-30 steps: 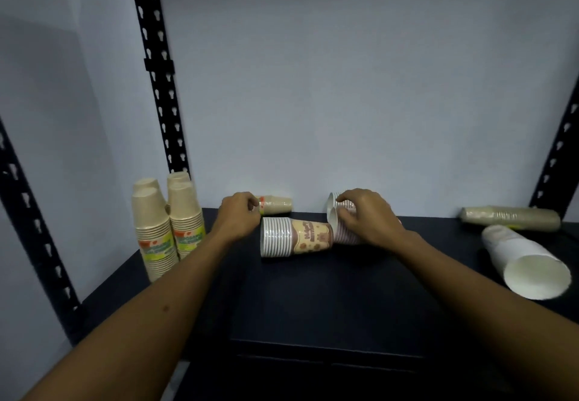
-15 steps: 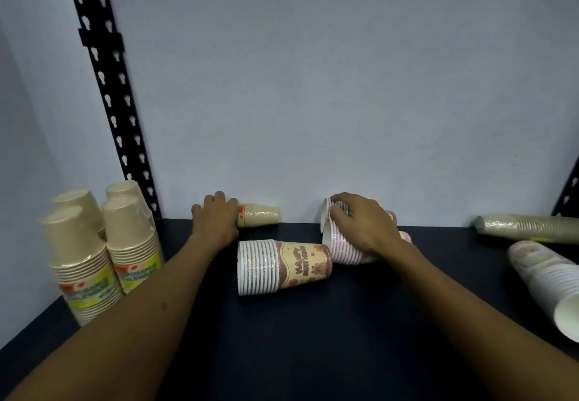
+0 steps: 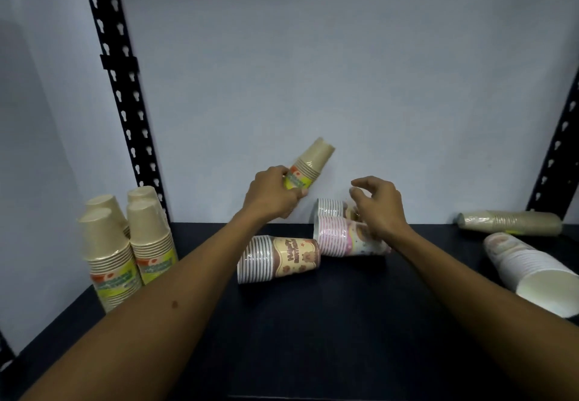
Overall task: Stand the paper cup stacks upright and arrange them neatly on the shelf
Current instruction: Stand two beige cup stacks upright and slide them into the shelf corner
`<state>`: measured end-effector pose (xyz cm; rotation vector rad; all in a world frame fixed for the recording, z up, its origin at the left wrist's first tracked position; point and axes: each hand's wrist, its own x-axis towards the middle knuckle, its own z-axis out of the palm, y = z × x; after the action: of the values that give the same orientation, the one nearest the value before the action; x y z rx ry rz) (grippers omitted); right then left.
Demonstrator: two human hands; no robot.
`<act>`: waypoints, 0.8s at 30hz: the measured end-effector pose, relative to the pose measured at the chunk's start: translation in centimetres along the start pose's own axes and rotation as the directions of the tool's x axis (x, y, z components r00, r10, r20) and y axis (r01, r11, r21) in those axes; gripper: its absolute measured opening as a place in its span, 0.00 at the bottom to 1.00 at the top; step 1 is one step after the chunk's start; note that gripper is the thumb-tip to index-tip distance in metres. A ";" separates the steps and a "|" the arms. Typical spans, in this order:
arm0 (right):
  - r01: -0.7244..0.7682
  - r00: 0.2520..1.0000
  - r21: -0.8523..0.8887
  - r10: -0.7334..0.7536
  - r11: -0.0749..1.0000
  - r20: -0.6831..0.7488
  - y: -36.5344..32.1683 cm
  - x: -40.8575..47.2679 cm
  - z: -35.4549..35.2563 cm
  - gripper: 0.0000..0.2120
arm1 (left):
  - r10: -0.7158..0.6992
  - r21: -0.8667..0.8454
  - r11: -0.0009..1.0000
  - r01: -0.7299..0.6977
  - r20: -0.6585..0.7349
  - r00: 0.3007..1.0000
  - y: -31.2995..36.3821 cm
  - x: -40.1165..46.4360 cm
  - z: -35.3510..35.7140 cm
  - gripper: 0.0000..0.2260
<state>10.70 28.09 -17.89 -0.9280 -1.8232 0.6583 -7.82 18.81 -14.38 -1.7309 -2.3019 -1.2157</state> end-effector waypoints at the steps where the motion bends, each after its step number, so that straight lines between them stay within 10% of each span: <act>1: -0.011 1.000 -0.023 0.011 1.000 -0.007 0.3 0.0 -1.1 0.14 | 0.034 -0.070 0.997 -0.034 0.007 0.999 1.5 -0.4 0.5 0.19; 9: -0.130 0.989 -0.273 0.105 0.953 -0.106 4.6 -1.1 -13.0 0.15 | 0.144 -0.431 0.896 -0.105 0.060 0.988 10.7 -3.1 7.1 0.19; 24: -0.214 0.975 -0.594 0.128 0.776 -0.183 16.8 -0.4 -24.3 0.15 | 0.093 -0.578 0.813 0.071 0.249 0.964 13.3 -2.2 22.2 0.23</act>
<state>38.22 38.26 -21.19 -1.5441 -1.8699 0.0801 13.30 31.11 -23.32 -2.2023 -2.1737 -1.9632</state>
